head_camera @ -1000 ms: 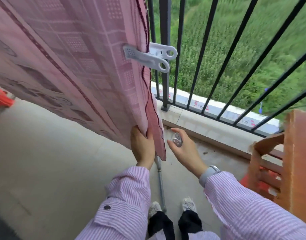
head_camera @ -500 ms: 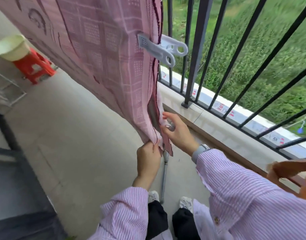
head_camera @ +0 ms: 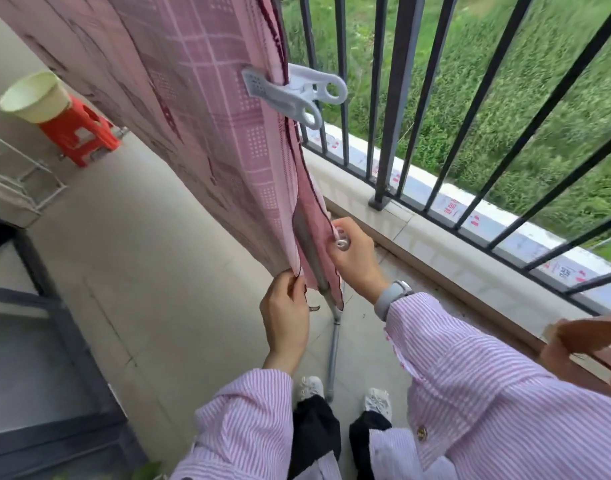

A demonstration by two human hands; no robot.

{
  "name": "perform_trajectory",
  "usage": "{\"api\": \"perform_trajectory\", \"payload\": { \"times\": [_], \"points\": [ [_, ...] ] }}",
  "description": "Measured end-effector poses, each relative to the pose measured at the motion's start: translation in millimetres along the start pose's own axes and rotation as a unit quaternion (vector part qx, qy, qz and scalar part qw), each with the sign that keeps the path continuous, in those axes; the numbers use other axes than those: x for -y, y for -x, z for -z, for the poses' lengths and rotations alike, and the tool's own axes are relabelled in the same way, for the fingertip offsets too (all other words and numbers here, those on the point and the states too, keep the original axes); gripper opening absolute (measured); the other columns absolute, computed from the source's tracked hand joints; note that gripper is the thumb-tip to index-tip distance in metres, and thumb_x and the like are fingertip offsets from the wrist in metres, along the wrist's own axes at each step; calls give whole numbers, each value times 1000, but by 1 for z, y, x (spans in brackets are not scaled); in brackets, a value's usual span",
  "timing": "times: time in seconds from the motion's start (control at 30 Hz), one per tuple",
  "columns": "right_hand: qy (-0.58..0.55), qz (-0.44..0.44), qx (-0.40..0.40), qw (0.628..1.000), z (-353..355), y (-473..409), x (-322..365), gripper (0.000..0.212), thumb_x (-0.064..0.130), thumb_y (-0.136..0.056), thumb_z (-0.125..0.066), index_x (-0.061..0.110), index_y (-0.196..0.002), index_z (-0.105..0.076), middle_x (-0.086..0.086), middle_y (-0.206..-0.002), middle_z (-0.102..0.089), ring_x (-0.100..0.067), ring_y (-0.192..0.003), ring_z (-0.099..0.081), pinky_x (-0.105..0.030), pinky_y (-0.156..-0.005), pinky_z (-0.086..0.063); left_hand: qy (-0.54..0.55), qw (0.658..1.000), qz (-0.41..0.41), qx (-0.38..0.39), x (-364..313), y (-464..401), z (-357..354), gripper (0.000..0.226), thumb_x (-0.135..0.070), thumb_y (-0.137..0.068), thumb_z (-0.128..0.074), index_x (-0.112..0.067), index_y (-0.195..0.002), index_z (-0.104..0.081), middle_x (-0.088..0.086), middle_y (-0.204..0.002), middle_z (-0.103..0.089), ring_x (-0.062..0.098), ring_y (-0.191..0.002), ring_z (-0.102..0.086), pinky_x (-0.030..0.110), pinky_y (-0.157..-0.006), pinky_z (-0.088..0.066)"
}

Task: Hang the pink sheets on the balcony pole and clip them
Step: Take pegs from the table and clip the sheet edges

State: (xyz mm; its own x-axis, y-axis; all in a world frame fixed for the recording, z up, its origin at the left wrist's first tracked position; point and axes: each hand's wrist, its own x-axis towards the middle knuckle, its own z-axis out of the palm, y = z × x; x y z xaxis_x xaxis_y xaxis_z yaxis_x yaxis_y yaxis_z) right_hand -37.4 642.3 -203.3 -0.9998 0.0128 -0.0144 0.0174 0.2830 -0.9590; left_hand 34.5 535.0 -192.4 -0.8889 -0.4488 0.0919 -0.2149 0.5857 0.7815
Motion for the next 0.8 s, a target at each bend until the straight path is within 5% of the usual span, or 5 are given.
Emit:
{"api": "perform_trajectory", "payload": {
  "times": [0.2,0.37,0.5,0.67,0.8],
  "points": [
    [35,29,-33,998,34,-1,-16,11,0,-82,-57,6,-89,-63,14,-75,-56,2,-67,-51,-5,-63,-36,-9,994,-84,76,-28,4,-22,9,-2,-80,-58,1,-73,-64,20,-73,-66,28,-67,-55,25,-60,-32],
    [58,28,31,997,39,2,-22,5,7,-84,-58,7,-88,-62,3,-77,-59,-7,-65,-50,-23,-64,-40,9,993,-73,93,-35,-12,-23,10,1,-79,-60,4,-70,-64,22,-71,-66,23,-63,-49,23,-55,-26],
    [43,52,58,996,28,8,-21,10,7,-84,-58,3,-91,-64,-10,-86,-66,-12,-77,-53,-19,-65,-36,24,995,-31,87,-31,-15,-22,12,-7,-81,-63,0,-71,-67,18,-73,-68,22,-63,-52,15,-55,-33],
    [39,30,92,995,23,21,-31,32,16,-78,-52,11,-108,-63,-1,-102,-67,3,-84,-51,2,-73,-32,31,995,-18,90,-35,-11,-28,11,-10,-83,-60,-5,-80,-69,12,-80,-70,14,-67,-54,5,-60,-35],
    [8,40,115,993,28,28,-29,38,27,-79,-49,13,-111,-63,3,-98,-66,13,-74,-49,-1,-68,-33,34,997,1,71,-40,-9,-33,11,-19,-81,-64,-10,-80,-69,2,-77,-69,13,-72,-59,8,-59,-37]
  ]
}}
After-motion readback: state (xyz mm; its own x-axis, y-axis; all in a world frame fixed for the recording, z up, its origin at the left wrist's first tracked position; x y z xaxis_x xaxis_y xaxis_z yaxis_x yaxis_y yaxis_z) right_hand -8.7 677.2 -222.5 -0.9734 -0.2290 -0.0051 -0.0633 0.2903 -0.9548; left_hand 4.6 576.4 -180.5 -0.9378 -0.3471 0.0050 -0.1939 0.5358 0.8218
